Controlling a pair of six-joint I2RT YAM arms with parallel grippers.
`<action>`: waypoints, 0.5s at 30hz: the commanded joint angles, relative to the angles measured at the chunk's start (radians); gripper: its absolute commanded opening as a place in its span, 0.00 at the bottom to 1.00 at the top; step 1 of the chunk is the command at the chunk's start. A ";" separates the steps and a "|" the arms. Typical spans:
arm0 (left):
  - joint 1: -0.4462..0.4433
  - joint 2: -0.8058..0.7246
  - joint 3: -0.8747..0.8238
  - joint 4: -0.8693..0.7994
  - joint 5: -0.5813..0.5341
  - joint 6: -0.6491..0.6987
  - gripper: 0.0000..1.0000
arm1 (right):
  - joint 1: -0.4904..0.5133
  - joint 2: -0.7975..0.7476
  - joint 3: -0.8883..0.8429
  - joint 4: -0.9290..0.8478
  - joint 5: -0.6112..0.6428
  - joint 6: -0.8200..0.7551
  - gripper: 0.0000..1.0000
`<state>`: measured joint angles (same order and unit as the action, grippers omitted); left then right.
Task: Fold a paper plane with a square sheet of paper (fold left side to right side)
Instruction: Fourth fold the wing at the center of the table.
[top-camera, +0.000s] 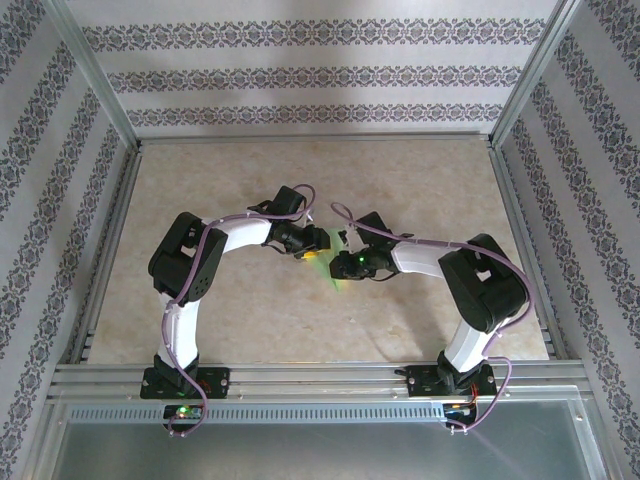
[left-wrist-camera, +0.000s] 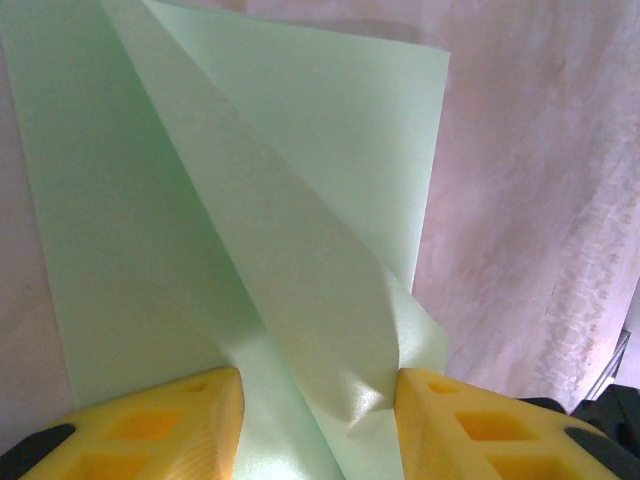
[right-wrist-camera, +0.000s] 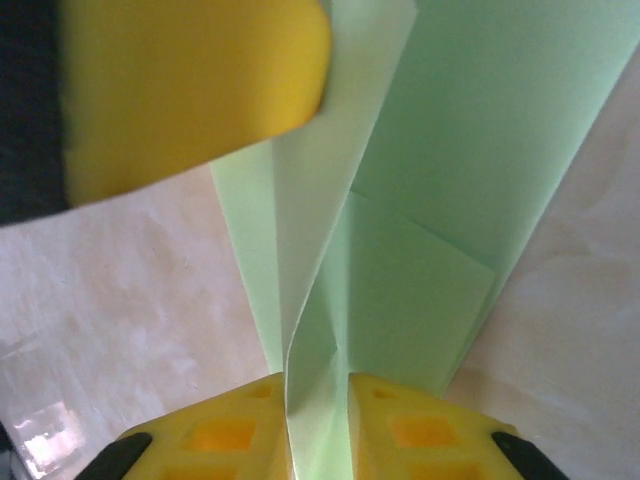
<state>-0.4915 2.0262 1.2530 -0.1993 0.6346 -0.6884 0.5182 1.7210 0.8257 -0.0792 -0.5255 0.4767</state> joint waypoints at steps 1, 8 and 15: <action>-0.010 0.037 -0.007 -0.066 -0.032 0.020 0.46 | -0.017 -0.052 0.029 -0.012 -0.037 0.010 0.26; -0.011 0.035 -0.005 -0.066 -0.033 0.020 0.46 | -0.069 -0.113 0.009 0.003 -0.069 0.036 0.34; -0.012 0.034 -0.005 -0.065 -0.033 0.018 0.46 | -0.130 -0.067 0.000 0.089 -0.141 0.094 0.34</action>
<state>-0.4915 2.0262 1.2530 -0.1993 0.6346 -0.6884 0.3916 1.6291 0.8265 -0.0330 -0.6155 0.5396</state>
